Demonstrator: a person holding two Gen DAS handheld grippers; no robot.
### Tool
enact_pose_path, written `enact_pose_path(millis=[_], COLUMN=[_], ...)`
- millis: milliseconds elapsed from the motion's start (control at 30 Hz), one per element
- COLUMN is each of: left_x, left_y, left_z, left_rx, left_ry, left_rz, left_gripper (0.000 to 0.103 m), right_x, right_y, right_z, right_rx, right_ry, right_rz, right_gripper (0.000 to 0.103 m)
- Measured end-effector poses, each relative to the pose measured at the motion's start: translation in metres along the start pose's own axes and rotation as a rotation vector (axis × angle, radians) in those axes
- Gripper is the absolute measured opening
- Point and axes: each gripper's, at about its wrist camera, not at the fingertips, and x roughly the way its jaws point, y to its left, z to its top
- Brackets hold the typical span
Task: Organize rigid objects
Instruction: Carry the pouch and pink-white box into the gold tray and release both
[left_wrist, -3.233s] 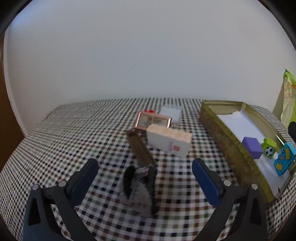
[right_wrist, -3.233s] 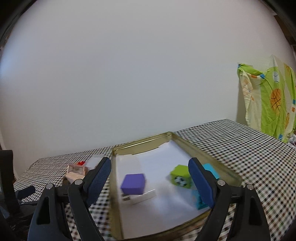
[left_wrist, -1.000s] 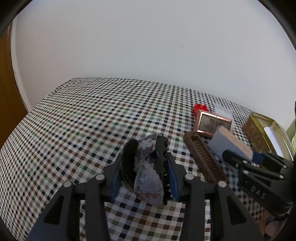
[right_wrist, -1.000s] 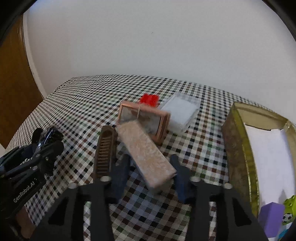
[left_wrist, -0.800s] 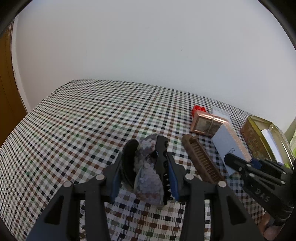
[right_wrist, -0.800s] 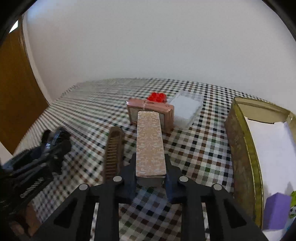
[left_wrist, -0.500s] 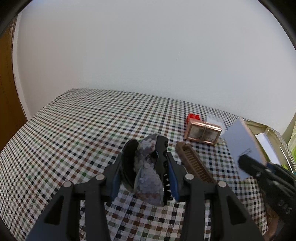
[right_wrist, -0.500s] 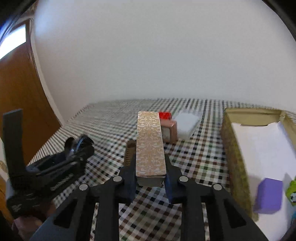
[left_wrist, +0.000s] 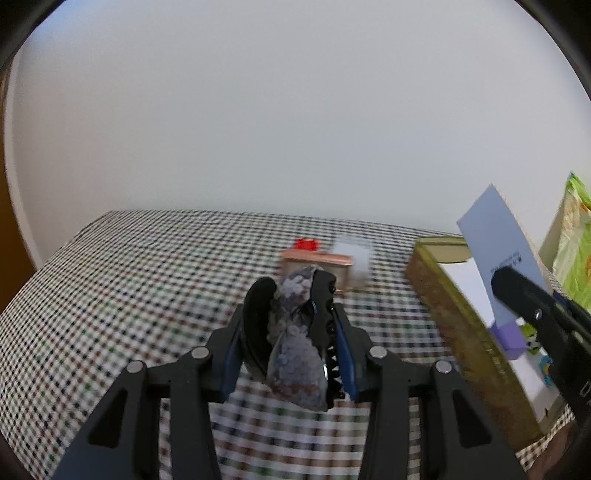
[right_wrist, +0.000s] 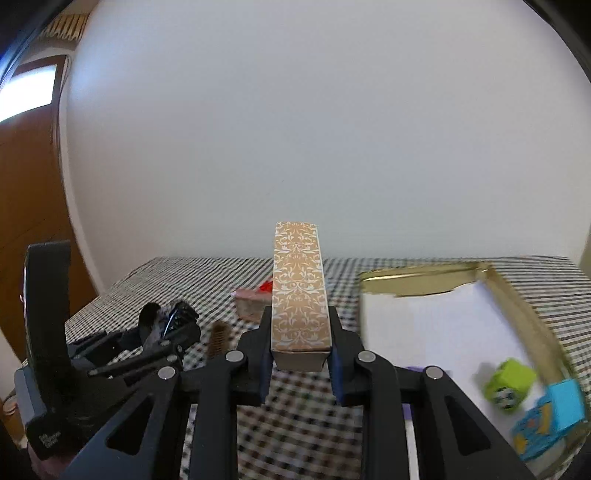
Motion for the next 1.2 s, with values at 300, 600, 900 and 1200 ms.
enact_pose_path(millis=[300,600,900,1200], left_x=[0.0,0.008,0.009,0.02], left_y=[-0.058,-0.098,-0.142,-0.169], left_z=[0.01,0.018,0.016,0.013], left_rx=[0.07,0.139,0.187,0.244], left_ry=[-0.016,-0.019,-0.004,0.035], left_rz=[-0.05,-0.088,-0.111,-0.098], left_gripper=[0.043,0.043,0.043,0.043], right_x=[-0.032,-0.039,-0.046,-0.034], right_y=[-0.046,-0.084,-0.11,-0.136], right_z=[0.013,0.017,0.016,0.012], right_rx=[0.041,0.059,0.091,0.098], right_ry=[-0.05,-0.031,0.005,0.069], right_rz=[-0.081,-0.156,-0.238,-0.274], right_gripper=[0.027,0.027,0.027,0.027])
